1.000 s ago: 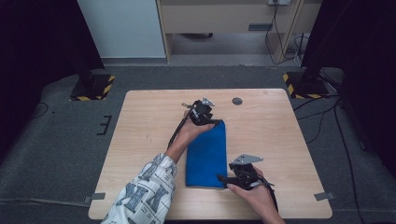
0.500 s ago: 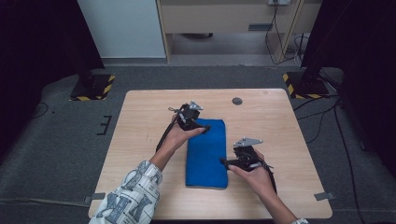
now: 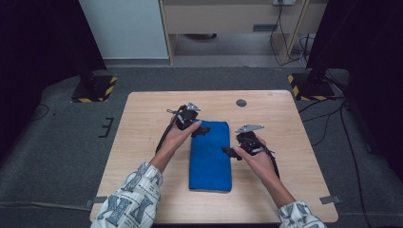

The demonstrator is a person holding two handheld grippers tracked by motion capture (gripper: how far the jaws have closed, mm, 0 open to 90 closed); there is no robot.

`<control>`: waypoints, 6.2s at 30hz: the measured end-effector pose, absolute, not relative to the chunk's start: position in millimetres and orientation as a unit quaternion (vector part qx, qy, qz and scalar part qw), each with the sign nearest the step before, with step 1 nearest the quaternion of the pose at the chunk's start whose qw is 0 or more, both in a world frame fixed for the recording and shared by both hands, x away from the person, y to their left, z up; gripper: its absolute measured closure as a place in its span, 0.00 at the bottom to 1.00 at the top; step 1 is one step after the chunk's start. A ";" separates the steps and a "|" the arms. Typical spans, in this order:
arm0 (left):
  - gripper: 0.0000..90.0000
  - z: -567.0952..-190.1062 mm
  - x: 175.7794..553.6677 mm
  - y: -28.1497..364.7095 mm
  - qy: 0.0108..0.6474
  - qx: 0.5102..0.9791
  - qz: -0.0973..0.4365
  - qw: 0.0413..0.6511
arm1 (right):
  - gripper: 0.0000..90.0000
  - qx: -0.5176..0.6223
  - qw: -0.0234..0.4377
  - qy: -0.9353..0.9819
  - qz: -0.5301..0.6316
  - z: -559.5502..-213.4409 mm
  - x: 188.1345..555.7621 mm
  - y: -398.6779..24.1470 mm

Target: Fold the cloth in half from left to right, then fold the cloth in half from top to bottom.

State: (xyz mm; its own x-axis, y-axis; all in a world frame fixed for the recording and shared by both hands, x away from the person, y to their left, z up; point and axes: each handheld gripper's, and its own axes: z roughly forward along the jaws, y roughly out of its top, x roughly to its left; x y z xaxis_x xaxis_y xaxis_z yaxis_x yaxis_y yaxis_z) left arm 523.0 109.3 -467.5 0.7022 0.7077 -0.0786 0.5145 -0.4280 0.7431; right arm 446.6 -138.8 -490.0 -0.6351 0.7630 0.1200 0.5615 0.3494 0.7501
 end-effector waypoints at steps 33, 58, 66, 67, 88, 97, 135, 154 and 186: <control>0.15 -484.2 538.1 127.6 0.383 0.829 0.138 0.384 | 0.37 0.439 0.156 0.806 0.366 -488.9 515.1 -135.6; 0.37 -512.5 557.6 145.5 0.410 0.823 0.117 0.376 | 0.63 0.458 0.135 0.805 0.353 -518.3 560.0 -123.1; 0.41 -523.6 565.6 141.1 0.409 0.830 0.111 0.364 | 0.60 0.465 0.127 0.802 0.352 -527.0 572.9 -116.4; 0.42 -524.9 566.4 139.6 0.408 0.831 0.112 0.361 | 0.61 0.464 0.126 0.803 0.352 -526.9 573.3 -115.3; 0.91 -511.6 555.0 122.2 0.394 0.839 0.116 0.356 | 0.96 0.435 0.130 0.821 0.348 -516.8 563.9 -104.1; 0.92 -493.4 541.7 121.6 0.384 0.837 0.135 0.365 | 0.97 0.423 0.142 0.819 0.361 -497.4 549.1 -108.0; 0.95 -456.8 534.4 129.6 0.379 0.819 0.159 0.400 | 0.97 0.407 0.169 0.809 0.390 -455.1 539.2 -109.1; 0.95 -441.1 535.3 137.6 0.384 0.810 0.169 0.409 | 0.97 0.394 0.179 0.809 0.398 -437.6 538.1 -101.8; 0.95 -430.1 504.6 149.3 0.358 0.814 0.161 0.428 | 0.97 0.359 0.179 0.808 0.431 -428.5 500.7 -108.2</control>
State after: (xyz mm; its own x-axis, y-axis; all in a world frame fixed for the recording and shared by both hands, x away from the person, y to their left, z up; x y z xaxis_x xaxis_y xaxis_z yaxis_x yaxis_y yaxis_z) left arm 504.6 149.3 -430.1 0.6916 0.7209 -0.0448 0.4456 -0.3770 0.8120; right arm 500.7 -108.2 -428.5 -0.6774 0.7354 0.0199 0.4268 0.3709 0.8248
